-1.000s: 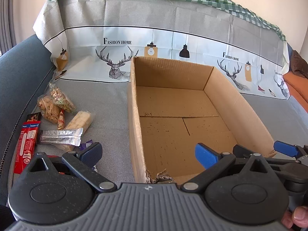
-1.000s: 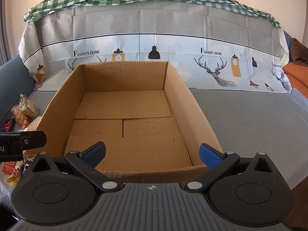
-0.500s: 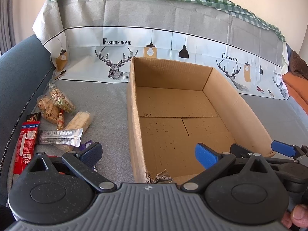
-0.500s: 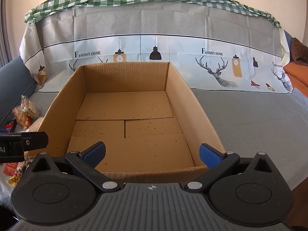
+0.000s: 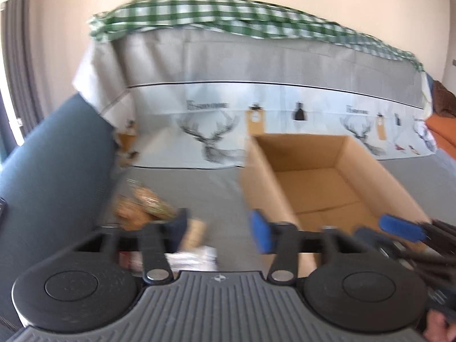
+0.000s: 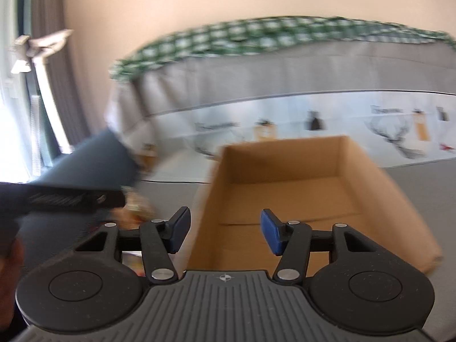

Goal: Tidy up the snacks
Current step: 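Grasp the yellow wafer stick with the right gripper while the left grasps the red square packet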

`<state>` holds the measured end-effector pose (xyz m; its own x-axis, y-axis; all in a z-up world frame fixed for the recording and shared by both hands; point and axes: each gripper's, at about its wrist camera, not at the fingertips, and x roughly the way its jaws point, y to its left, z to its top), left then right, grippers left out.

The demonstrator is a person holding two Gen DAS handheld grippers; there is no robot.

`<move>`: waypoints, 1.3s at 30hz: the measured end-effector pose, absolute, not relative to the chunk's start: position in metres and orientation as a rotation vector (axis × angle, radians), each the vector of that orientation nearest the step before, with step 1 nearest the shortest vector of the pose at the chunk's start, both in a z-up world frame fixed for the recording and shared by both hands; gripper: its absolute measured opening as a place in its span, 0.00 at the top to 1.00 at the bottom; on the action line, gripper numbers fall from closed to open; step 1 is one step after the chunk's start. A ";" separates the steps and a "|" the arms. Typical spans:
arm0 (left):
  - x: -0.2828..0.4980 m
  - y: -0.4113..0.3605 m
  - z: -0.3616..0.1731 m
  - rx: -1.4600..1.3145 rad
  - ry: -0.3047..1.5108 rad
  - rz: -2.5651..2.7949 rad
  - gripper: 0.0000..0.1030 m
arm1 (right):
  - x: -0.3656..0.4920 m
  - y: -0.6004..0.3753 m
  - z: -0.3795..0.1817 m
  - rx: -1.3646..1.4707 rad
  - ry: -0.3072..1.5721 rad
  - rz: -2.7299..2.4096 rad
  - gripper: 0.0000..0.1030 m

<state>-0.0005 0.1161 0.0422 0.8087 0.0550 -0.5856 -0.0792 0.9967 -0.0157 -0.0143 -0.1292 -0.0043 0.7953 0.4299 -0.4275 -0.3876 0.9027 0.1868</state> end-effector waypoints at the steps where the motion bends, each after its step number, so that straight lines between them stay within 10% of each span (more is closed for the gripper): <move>1: 0.003 0.131 0.040 -0.037 0.627 0.092 0.81 | -0.017 -0.119 -0.004 0.091 0.479 0.477 0.44; 22: 0.041 0.205 -0.089 -0.159 1.063 0.086 0.69 | 0.004 0.038 -0.101 -0.123 0.897 0.595 0.45; 28: 0.041 0.199 -0.093 -0.134 1.078 0.024 0.50 | 0.011 0.047 -0.116 -0.182 0.990 0.622 0.70; 39: 0.041 0.180 -0.100 -0.001 1.089 0.060 0.55 | 0.010 0.042 -0.116 -0.208 0.981 0.606 0.84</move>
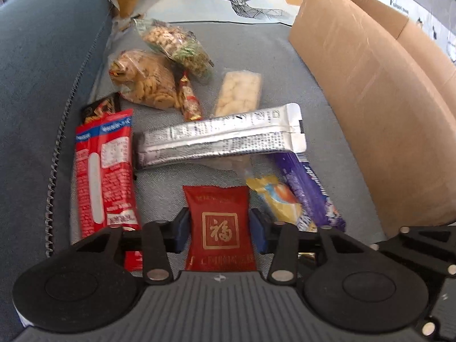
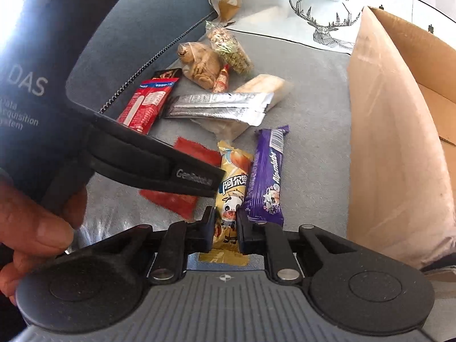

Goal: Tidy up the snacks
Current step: 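Grasp the yellow wafer stick with the right gripper while the left grasps the red square packet, then lift the yellow wafer stick with the right gripper while the left lifts the red packet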

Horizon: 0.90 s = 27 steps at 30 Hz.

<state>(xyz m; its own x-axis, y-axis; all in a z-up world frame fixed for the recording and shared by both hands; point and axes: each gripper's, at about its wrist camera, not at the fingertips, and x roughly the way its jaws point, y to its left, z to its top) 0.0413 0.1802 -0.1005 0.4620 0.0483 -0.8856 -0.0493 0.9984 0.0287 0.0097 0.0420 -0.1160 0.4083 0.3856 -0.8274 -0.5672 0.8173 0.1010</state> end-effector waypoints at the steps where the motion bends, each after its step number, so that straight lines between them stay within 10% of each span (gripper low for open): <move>1: 0.043 0.180 -0.100 0.010 1.079 0.079 0.57 | 0.009 0.041 -0.117 -0.216 0.983 0.600 0.84; 9: 0.040 0.188 -0.095 -0.028 1.061 0.125 0.65 | 0.010 0.041 -0.123 -0.216 0.984 0.596 0.79; 17: 0.045 0.182 -0.101 0.028 1.104 0.110 0.50 | 0.012 0.046 -0.130 -0.249 0.994 0.603 0.76; 24: 0.040 0.182 -0.093 0.005 1.035 0.128 0.58 | 0.010 0.041 -0.123 -0.241 0.966 0.601 0.83; 27: 0.031 0.188 -0.078 -0.045 0.966 0.130 0.76 | 0.006 0.034 -0.109 -0.202 0.906 0.614 0.83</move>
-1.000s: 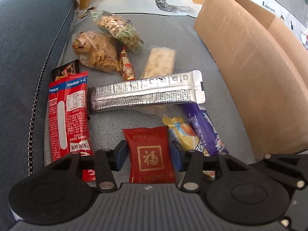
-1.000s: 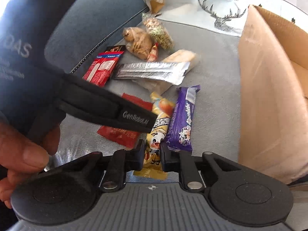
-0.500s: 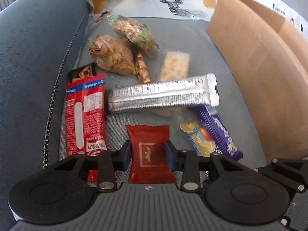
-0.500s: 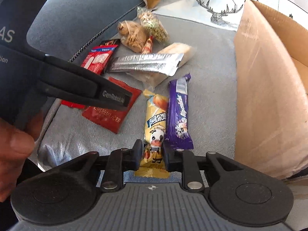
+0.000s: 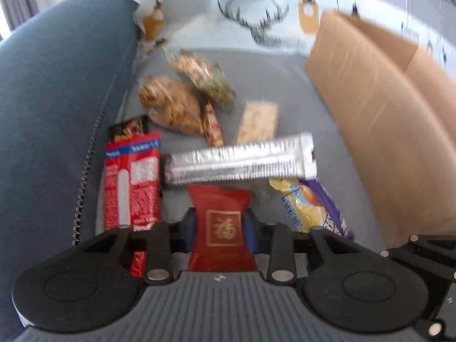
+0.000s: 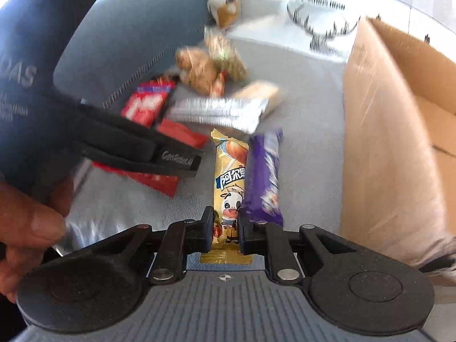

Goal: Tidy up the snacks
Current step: 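Lift the yellow wafer stick with the right gripper while the left lifts the red packet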

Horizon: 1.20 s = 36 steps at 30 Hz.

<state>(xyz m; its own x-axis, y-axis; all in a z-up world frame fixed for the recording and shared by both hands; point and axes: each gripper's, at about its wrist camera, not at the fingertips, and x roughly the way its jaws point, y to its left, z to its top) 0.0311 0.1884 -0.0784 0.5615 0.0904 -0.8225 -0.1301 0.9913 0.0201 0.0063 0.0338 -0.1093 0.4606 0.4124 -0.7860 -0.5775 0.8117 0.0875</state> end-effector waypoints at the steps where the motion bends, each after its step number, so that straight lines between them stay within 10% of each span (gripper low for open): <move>1: 0.027 0.192 -0.073 -0.068 0.937 0.131 0.85 | 0.004 0.031 -0.104 -0.190 0.881 0.620 0.83; 9: 0.012 0.209 -0.055 -0.221 0.906 0.137 0.92 | -0.015 0.012 -0.076 -0.174 0.756 0.635 0.84; 22: 0.046 0.189 -0.101 -0.031 1.090 0.190 0.41 | -0.020 -0.016 -0.060 -0.111 0.695 0.647 0.84; 36: 0.032 0.178 -0.079 -0.010 0.954 0.172 0.57 | -0.021 -0.033 -0.034 -0.029 0.584 0.664 0.84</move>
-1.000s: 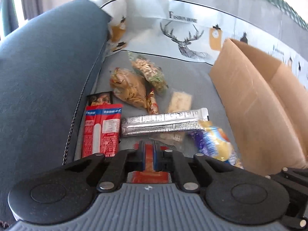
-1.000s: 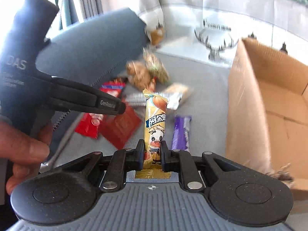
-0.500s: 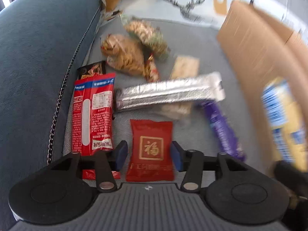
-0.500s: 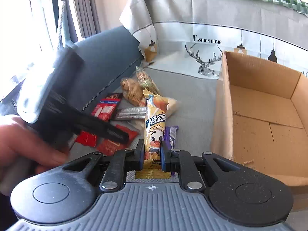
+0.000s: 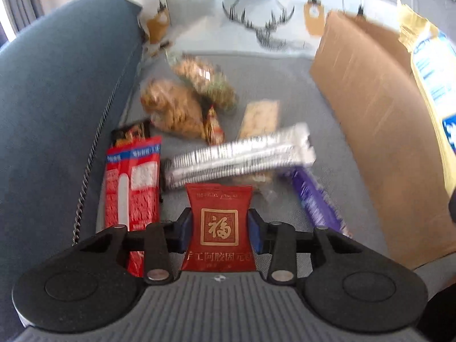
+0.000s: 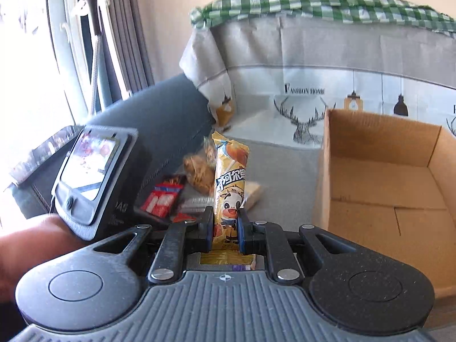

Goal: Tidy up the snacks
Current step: 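Lift the yellow wafer stick with the right gripper while the left lifts the red packet, then lower both snacks into the box and open both grippers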

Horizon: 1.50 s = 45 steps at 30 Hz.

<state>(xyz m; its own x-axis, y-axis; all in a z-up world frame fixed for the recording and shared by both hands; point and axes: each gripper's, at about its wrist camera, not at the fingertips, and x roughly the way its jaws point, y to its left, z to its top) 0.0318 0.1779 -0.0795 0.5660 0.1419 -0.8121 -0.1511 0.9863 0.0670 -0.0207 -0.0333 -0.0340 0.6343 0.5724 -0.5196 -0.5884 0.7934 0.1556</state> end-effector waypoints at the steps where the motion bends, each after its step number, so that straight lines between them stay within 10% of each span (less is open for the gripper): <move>1: 0.030 0.177 -0.074 -0.011 0.935 0.176 0.57 | -0.021 -0.036 -0.029 -0.025 0.565 0.663 0.84; 15: 0.021 0.145 -0.018 -0.055 0.642 0.136 0.57 | 0.028 -0.128 0.029 -0.025 0.337 0.538 0.84; 45: 0.062 -0.017 -0.005 -0.048 0.426 -0.188 0.57 | 0.075 -0.247 -0.013 0.023 0.445 0.234 0.84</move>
<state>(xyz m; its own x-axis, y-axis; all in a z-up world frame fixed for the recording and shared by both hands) 0.0619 -0.0167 -0.0052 0.8938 -0.1909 -0.4058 0.1707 0.9816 -0.0858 0.0752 -0.2469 -0.0127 0.8764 0.2287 -0.4239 -0.2189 0.9731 0.0725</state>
